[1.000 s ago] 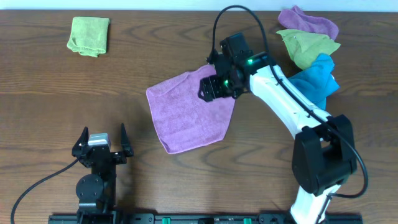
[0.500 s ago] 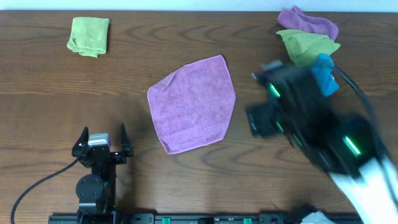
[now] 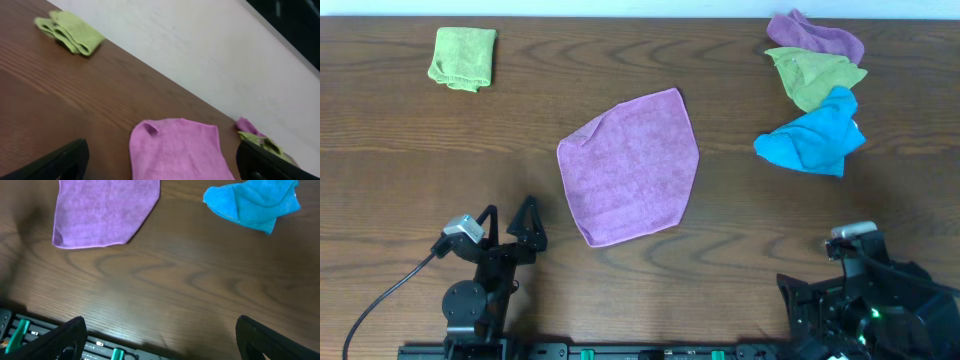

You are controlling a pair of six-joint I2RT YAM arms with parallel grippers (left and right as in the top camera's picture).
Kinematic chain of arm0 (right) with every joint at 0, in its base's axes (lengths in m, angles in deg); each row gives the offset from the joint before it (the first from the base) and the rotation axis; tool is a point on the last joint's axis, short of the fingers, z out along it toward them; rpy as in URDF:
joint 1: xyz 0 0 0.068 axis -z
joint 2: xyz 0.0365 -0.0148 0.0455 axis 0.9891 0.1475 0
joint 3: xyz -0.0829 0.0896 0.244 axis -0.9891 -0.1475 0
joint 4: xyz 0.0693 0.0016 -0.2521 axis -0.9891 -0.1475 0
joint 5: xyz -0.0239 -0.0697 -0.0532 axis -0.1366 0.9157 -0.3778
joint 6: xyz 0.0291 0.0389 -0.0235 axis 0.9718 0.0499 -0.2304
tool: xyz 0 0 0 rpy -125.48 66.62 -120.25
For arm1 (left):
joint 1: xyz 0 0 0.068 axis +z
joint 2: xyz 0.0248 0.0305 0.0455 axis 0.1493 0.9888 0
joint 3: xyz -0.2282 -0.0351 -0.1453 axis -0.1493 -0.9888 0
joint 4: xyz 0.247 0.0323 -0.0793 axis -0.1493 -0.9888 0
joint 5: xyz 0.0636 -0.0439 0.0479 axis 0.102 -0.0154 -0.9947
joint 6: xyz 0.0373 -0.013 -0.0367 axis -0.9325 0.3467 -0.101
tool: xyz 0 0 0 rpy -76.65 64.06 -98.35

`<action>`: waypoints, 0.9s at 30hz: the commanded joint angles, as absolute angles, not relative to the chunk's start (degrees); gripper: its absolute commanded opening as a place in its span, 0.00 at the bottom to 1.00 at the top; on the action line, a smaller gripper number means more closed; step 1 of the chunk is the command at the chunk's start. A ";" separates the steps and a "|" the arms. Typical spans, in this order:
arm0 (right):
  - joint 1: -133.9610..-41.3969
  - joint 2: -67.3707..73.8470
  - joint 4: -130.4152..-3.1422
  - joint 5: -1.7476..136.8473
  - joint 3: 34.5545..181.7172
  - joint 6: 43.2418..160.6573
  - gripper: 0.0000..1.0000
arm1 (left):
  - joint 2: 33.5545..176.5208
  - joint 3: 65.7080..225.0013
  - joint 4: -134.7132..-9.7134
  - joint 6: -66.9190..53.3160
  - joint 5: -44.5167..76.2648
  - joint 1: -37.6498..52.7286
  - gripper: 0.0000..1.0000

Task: Fold the cloth
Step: 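Move the left gripper to the purple cloth's top left corner and grasp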

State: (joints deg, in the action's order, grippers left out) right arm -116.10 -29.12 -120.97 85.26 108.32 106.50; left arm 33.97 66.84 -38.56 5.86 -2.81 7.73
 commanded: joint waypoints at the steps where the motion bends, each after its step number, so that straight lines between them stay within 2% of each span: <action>1: -116.58 -28.09 -120.56 87.73 108.02 107.74 0.96 | 33.64 65.75 -39.29 7.39 2.80 7.81 0.95; 3: -116.58 -27.81 -120.54 88.91 108.02 107.74 0.96 | 33.64 65.75 -38.46 9.47 4.75 7.81 0.95; 6: -116.58 -27.77 -119.90 91.10 108.02 107.70 0.99 | 33.75 66.32 -32.36 5.23 14.56 7.79 0.96; 10: -116.58 -27.59 -116.71 93.24 108.02 106.65 0.99 | 36.70 71.92 -32.58 3.59 16.29 7.70 0.96; 15: -116.58 -25.54 -112.32 93.20 108.02 104.66 0.99 | 52.15 84.70 -39.11 -5.92 13.71 7.70 0.96; 20: -116.58 -23.11 -109.89 93.22 108.02 104.51 0.99 | 73.05 102.06 -51.31 -16.65 13.43 7.57 0.96; 24: -116.56 -22.63 -106.98 93.72 108.02 104.53 0.99 | 88.31 117.86 -65.12 -25.50 5.73 4.16 0.96; 27: -115.80 -22.56 -105.26 95.23 107.99 104.79 0.99 | 100.52 129.18 -73.36 -30.48 -7.95 -2.07 0.96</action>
